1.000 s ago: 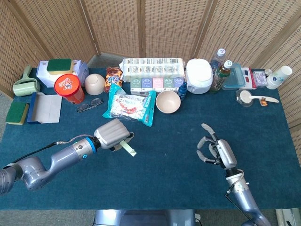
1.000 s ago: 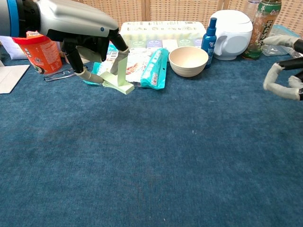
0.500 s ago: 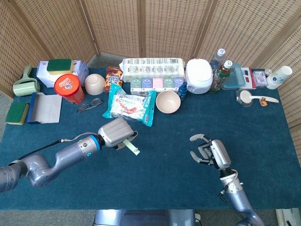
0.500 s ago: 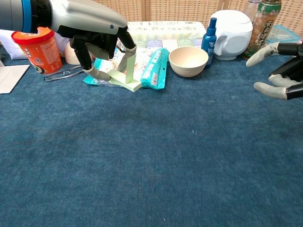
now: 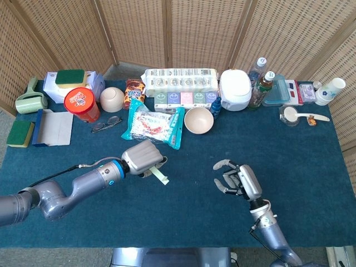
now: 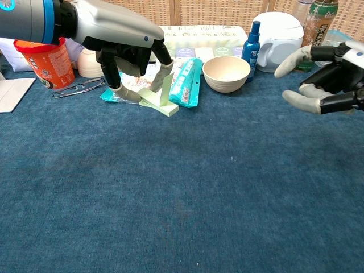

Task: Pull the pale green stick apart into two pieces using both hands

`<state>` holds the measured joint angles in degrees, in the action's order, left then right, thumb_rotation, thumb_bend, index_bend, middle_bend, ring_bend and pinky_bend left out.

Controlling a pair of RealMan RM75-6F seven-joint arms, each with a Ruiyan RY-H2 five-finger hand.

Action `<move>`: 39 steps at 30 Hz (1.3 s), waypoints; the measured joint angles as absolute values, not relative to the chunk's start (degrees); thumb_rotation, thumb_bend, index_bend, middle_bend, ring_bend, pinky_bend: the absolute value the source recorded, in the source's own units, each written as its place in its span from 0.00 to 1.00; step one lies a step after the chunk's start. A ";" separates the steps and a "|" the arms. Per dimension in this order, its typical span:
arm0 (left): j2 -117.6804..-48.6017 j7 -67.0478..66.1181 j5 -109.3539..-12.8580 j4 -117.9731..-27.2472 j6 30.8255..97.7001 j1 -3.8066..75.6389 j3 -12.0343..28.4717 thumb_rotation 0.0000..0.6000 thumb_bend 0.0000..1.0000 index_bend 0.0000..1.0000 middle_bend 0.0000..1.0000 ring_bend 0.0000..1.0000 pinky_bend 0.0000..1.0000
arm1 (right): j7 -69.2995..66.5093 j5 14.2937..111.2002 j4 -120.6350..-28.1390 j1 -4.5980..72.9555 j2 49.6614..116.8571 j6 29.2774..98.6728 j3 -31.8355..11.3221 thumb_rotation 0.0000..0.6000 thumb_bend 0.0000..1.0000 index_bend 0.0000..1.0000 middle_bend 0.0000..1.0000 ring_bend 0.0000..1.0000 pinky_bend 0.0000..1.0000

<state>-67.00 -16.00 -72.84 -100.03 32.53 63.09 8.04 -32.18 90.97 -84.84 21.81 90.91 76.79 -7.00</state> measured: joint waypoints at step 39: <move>-71.47 -18.01 -67.62 -96.54 32.42 67.69 6.47 1.00 0.44 0.70 0.96 0.92 0.90 | -27.49 89.66 -89.16 29.90 93.43 69.20 -7.79 1.00 0.46 0.41 1.00 1.00 1.00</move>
<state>-71.47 -18.01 -67.62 -96.54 32.42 67.69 6.47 -27.49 89.66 -89.16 29.90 93.43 69.20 -7.79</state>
